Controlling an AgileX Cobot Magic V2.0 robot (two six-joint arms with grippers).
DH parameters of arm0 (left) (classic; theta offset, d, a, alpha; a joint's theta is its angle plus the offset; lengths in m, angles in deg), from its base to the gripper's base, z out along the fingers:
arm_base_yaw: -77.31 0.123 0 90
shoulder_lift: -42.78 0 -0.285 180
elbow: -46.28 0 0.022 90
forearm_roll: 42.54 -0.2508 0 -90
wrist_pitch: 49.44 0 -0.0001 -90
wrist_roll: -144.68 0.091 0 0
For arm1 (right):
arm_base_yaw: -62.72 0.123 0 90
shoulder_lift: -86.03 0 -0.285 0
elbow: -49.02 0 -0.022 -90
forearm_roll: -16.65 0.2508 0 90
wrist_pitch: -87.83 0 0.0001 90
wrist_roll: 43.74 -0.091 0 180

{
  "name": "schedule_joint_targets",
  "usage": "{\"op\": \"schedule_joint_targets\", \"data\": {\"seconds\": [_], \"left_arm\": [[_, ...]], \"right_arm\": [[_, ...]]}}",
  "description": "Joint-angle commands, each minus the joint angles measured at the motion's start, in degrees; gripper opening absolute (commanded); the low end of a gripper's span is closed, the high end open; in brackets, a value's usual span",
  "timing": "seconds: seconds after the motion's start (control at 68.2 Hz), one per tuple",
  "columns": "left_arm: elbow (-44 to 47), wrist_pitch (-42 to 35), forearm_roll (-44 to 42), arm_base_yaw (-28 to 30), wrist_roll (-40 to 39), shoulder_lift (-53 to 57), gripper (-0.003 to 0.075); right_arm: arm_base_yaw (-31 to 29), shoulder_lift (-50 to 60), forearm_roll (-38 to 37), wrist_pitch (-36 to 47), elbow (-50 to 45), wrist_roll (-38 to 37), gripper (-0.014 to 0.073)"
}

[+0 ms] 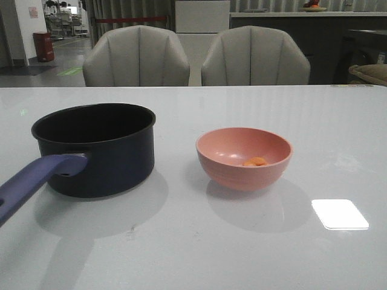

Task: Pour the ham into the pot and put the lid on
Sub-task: 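Move the glass lid aside and set it on the table with left gripper, then grasp the pink bowl rim with the right gripper and lift it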

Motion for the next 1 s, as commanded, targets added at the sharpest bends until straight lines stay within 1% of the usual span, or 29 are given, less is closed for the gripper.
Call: {"op": "schedule_joint_targets", "data": {"seconds": [0.0,0.088,0.147,0.161,0.235,0.264,0.279,0.293,0.308,0.322,0.337,0.352,0.396,0.41,0.425,0.44,0.454,0.469,0.484,0.542,0.645,0.836,0.865,0.909,0.923,0.938,0.953,0.967,0.982], "left_arm": [[-0.2,-6.1,-0.1,-1.4,0.0,0.4,0.0658],[0.2,-6.7,-0.1,-1.7,0.0,0.3,0.0658],[0.6,-7.0,-0.1,-1.9,0.0,0.3,0.0658],[0.7,-7.0,-0.1,-1.9,0.0,0.3,0.0658],[0.7,-7.0,-0.1,-1.9,0.0,0.3,0.0658],[0.7,-7.1,-0.1,-1.9,0.0,0.3,0.0658],[0.7,-7.1,-0.1,-1.9,0.0,0.3,0.0658],[0.7,-7.1,-0.1,-1.9,0.0,0.3,0.0658],[0.7,-7.1,-0.1,-1.9,0.0,0.3,0.0658],[0.7,-7.1,-0.1,-1.9,0.0,0.3,0.0658],[0.7,-7.1,-0.1,-1.9,0.0,0.3,0.0658],[0.7,-7.1,-0.1,-1.9,0.0,0.3,0.0658],[0.7,-7.1,-0.1,-1.9,0.0,0.3,0.0658],[0.7,-7.1,-0.1,-1.9,0.0,0.3,0.0658],[0.7,-7.1,-0.1,-1.9,0.0,0.3,0.0658],[0.7,-7.1,-0.1,-1.9,0.0,0.3,0.0658],[0.7,-7.1,-0.1,-1.9,0.0,0.3,0.0658],[0.7,-7.1,-0.1,-1.9,0.0,0.3,0.0658],[0.7,-7.2,-0.1,-1.9,0.0,0.3,0.0658],[0.7,-7.5,-0.1,-1.9,0.0,0.3,0.0658],[0.7,-7.5,-0.1,-1.9,0.0,0.3,0.0658],[0.7,-7.5,-0.1,-1.9,0.0,0.3,0.0658],[0.7,-7.5,-0.1,-1.9,0.0,0.3,0.0658],[0.7,-7.5,-0.1,-1.9,0.0,0.3,0.0658],[0.7,-7.5,-0.1,-1.9,0.0,0.3,0.0658],[0.7,-7.5,-0.1,-1.9,0.0,0.3,0.0658],[0.7,-7.5,-0.1,-1.9,0.0,0.3,0.0658],[0.7,-7.5,-0.1,-1.9,0.0,0.3,0.0658],[0.7,-7.5,-0.2,-1.9,0.0,0.3,0.0658]], "right_arm": [[-0.3,1.1,-0.9,4.9,0.3,0.4,0.0144],[-0.3,1.1,-0.9,5.6,0.3,0.5,0.0144],[-0.3,1.1,-1.1,7.9,0.3,0.7,0.0144],[-0.3,1.1,-1.1,9.7,0.3,0.7,0.0144],[-0.3,1.0,-1.1,10.3,1.3,0.5,0.0144],[-0.3,0.5,-1.1,9.0,2.5,0.4,0.0144],[-0.3,0.0,-1.1,6.8,4.0,0.4,0.0144],[-0.3,0.0,-1.1,6.8,4.0,0.4,0.0144],[-0.3,-0.9,-1.1,4.2,6.0,0.4,0.0144],[-0.3,-0.9,-1.1,4.2,6.0,0.4,0.0144],[-0.3,-2.6,-1.1,0.7,8.1,0.5,0.0144],[-0.3,-2.6,-1.1,0.7,8.6,0.5,0.0144],[-0.3,-6.8,-1.1,-5.8,13.0,0.5,0.0144],[-0.3,-6.8,-1.1,-5.8,13.0,0.5,0.0144],[-0.3,-8.8,-1.1,-8.5,15.5,0.5,0.0144],[-0.3,-8.8,-1.1,-8.5,15.5,0.5,0.0144],[-0.3,-10.8,-1.1,-11.1,16.9,0.5,0.0144],[-0.3,-11.3,-1.1,-11.1,17.3,0.5,0.0144],[-0.3,-12.6,-1.1,-13.2,18.8,0.5,0.0144],[-0.3,-16.1,-1.1,-16.2,20.8,0.5,0.0144],[-0.3,-19.2,-1.0,-15.6,21.2,0.4,0.0144],[0.0,-24.9,2.2,-13.4,22.0,0.4,0.0155],[0.6,-26.4,2.9,-13.3,22.7,0.5,0.0171],[1.8,-28.8,3.6,-13.3,23.8,0.5,0.0230],[2.6,-30.1,3.8,-13.4,24.4,0.5,0.0264],[2.8,-31.1,3.9,-13.4,24.6,0.5,0.0276],[4.0,-32.6,4.1,-13.5,25.4,0.5,0.0329],[4.3,-33.2,4.1,-13.5,25.6,0.5,0.0329],[5.3,-35.3,4.3,-13.4,26.2,0.5,0.0381]]}}
